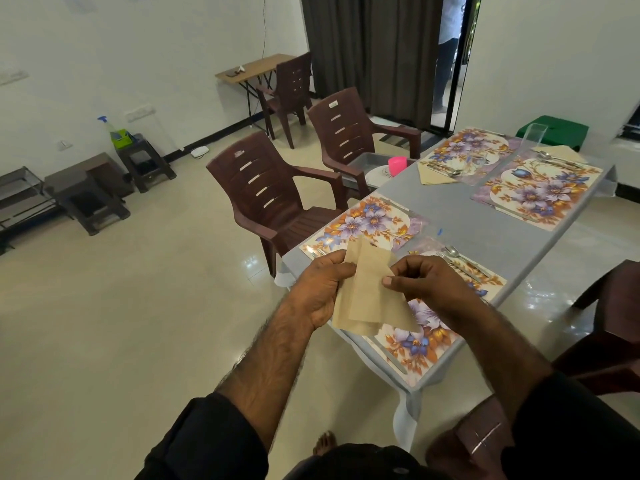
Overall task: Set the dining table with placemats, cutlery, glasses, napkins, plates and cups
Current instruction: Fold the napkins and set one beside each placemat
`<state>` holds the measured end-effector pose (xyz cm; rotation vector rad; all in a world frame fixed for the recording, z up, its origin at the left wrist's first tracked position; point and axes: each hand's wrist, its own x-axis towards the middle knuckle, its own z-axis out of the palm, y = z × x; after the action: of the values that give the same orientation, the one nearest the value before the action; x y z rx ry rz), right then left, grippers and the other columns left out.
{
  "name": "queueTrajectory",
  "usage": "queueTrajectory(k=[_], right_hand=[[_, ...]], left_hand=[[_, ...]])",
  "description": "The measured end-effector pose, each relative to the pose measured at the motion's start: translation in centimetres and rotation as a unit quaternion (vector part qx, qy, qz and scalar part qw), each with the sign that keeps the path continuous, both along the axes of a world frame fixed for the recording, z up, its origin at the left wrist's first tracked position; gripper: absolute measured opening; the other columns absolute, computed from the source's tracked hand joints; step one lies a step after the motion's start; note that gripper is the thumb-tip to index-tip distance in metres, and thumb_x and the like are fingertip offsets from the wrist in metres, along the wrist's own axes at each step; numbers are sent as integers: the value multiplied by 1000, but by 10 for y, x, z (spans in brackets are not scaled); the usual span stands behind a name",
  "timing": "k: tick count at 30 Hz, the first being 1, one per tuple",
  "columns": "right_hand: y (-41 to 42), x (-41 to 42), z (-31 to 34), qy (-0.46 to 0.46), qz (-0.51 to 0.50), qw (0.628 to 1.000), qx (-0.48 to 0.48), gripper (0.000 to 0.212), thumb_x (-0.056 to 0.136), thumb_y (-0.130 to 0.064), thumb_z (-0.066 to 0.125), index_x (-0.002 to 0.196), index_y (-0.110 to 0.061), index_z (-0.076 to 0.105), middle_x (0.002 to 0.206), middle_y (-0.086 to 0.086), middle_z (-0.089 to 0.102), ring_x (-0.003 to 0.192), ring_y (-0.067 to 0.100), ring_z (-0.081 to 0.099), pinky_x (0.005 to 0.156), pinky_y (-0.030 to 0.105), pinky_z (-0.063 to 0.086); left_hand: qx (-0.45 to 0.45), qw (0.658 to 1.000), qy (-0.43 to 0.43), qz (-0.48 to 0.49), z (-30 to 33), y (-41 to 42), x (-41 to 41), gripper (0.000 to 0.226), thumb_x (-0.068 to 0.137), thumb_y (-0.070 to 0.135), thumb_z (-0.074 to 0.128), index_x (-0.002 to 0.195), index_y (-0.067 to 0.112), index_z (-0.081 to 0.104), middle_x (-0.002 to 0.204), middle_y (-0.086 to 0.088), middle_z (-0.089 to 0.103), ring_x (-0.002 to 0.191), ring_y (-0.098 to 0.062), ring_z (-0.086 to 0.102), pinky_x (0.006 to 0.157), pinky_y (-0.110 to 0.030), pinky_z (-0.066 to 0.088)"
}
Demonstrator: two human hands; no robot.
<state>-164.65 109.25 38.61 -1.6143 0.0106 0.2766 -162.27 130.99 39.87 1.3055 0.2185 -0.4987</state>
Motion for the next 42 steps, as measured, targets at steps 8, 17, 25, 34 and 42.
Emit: queueTrajectory(k=[8,17,25,34,42], right_hand=[[9,0,-6,6,-52,999,13,26,87,-18,84,106,-7,71,100,12,76,90,30,71,76,42,62],[6,23,12,13,-59,997,48,35,84,-1,83,116,-7,69,83,11,73,78,27,64,68,39,52],[19,42,18,15,-88,994,59,42,91,-22,80,127,-14,61,100,14,75,80,26,68,70,37,54],[52,76,15,-42,-168,985,2,25,90,-7,80,113,-12,70,91,14,77,74,23,70,67,35,54],[91,78,-16,-34,-116,989,-81,17,88,-12,83,101,-8,73,91,15,75,78,28,69,70,39,59]], left_hand=[[69,996,-36,-34,-5,5,-3,49,84,3,87,128,11,67,112,-15,80,106,-37,77,94,-55,63],[154,975,-52,-149,-14,11,4,50,82,4,90,127,18,72,120,-18,77,115,-42,71,106,-61,56],[118,981,-40,-148,-22,33,22,56,79,5,92,131,13,71,124,-18,76,117,-42,71,106,-62,56],[142,967,-51,-206,-32,62,57,51,81,10,92,127,16,71,124,-10,77,119,-36,70,109,-55,56],[99,983,-37,-152,-39,92,101,37,85,3,86,118,17,75,111,-4,81,107,-29,76,96,-46,63]])
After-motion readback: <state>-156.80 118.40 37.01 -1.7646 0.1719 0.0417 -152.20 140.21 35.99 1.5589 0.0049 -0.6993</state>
